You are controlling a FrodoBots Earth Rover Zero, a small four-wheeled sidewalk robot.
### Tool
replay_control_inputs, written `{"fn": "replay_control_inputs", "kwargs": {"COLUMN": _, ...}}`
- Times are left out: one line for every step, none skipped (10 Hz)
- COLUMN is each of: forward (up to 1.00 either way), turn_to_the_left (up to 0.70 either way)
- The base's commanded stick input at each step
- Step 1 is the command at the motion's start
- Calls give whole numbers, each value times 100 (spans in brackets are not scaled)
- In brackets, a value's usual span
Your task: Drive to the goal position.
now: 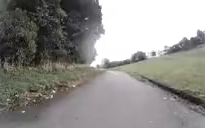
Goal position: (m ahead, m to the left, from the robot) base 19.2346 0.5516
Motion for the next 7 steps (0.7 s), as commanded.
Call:
{"fn": "replay_control_inputs", "kwargs": {"forward": 100, "turn_to_the_left": -34}}
{"fn": "replay_control_inputs", "kwargs": {"forward": 100, "turn_to_the_left": -34}}
{"fn": "replay_control_inputs", "kwargs": {"forward": 100, "turn_to_the_left": -34}}
{"fn": "replay_control_inputs", "kwargs": {"forward": 100, "turn_to_the_left": -27}}
{"fn": "replay_control_inputs", "kwargs": {"forward": 100, "turn_to_the_left": -20}}
{"fn": "replay_control_inputs", "kwargs": {"forward": 100, "turn_to_the_left": 0}}
{"fn": "replay_control_inputs", "kwargs": {"forward": 100, "turn_to_the_left": 0}}
